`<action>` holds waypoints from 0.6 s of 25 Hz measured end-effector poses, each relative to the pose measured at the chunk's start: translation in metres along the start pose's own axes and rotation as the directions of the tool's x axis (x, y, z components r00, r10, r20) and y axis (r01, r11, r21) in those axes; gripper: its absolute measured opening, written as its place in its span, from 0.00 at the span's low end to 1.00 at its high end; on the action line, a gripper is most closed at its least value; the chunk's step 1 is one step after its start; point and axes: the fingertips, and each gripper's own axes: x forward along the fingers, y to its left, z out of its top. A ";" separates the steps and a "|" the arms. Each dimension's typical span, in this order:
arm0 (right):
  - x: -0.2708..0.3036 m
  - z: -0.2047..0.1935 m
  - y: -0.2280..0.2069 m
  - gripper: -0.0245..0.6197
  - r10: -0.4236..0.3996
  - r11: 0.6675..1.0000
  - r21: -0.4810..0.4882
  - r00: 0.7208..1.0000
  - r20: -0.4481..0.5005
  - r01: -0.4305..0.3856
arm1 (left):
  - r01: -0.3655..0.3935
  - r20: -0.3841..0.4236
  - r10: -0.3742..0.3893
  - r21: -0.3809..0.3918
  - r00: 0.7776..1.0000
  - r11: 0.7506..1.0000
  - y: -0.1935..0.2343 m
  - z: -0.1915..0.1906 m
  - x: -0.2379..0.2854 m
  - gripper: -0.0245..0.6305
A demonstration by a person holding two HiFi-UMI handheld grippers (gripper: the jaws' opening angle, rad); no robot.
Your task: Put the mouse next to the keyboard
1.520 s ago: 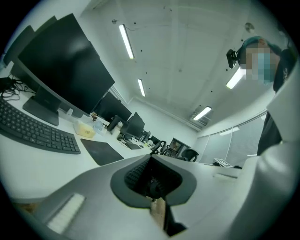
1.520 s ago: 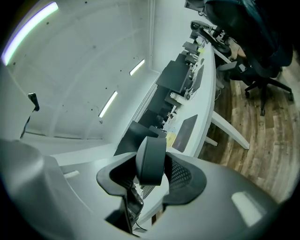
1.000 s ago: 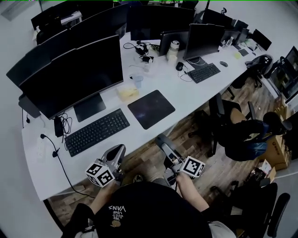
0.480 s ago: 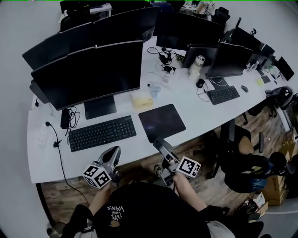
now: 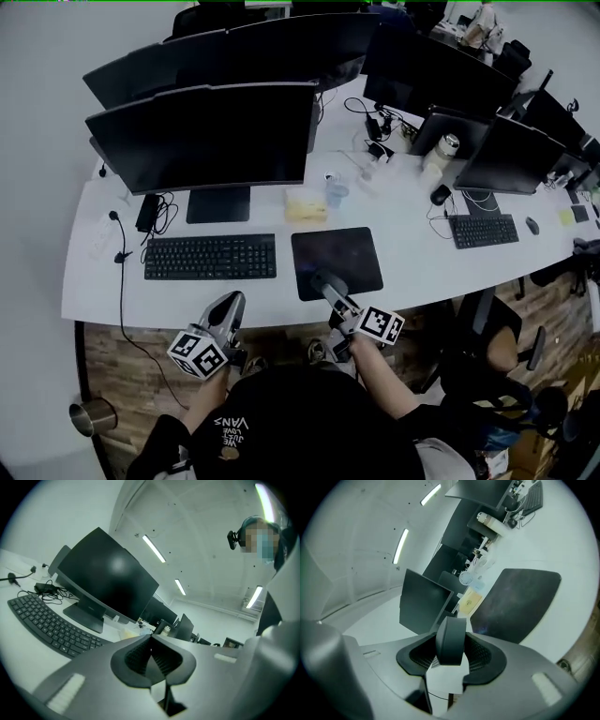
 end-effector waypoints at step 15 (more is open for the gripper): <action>0.075 0.030 -0.048 0.32 -0.044 0.998 -0.049 0.985 -0.165 0.037 | -0.227 0.115 0.226 0.003 0.967 0.974 -0.021 -0.017 -0.030 0.04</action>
